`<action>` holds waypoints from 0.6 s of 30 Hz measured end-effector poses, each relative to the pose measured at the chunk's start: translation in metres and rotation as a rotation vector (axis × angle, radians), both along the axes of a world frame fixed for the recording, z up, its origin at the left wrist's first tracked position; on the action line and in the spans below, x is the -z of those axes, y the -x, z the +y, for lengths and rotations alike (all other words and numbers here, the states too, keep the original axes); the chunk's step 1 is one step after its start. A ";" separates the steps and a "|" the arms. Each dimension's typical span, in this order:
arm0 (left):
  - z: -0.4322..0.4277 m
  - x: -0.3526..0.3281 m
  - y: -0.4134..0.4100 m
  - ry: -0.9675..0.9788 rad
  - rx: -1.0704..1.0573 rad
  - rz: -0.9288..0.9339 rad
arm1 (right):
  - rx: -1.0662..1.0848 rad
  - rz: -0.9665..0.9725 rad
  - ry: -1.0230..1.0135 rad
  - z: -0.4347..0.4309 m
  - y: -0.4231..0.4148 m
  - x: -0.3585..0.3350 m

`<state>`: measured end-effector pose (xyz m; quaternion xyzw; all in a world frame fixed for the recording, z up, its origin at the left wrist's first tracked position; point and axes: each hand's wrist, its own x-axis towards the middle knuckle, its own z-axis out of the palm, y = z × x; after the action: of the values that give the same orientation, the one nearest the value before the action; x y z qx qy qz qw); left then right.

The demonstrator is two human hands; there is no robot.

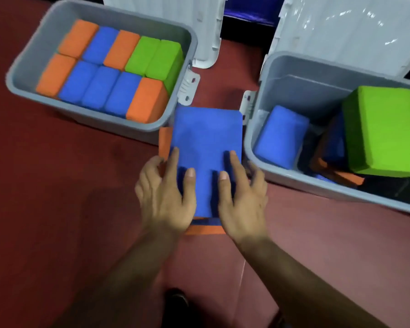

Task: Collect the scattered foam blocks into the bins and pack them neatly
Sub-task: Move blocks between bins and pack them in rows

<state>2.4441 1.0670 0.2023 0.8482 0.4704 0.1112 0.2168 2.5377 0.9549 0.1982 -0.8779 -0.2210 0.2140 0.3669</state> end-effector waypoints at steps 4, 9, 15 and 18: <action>0.003 -0.032 -0.062 -0.038 0.129 -0.116 | 0.179 0.009 -0.066 -0.004 -0.047 -0.014; -0.014 -0.032 -0.175 0.137 0.320 -0.111 | 0.366 -0.016 0.000 -0.018 -0.134 -0.001; -0.034 0.033 -0.288 0.355 0.428 0.102 | 0.450 0.229 0.137 -0.032 -0.238 0.071; -0.038 0.088 -0.327 0.448 0.381 0.228 | 0.411 0.388 0.245 -0.038 -0.271 0.119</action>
<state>2.7710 1.0293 0.1142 0.8590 0.3372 -0.1334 0.3613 2.8090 0.9164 0.0795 -0.8848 0.0627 0.3239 0.3290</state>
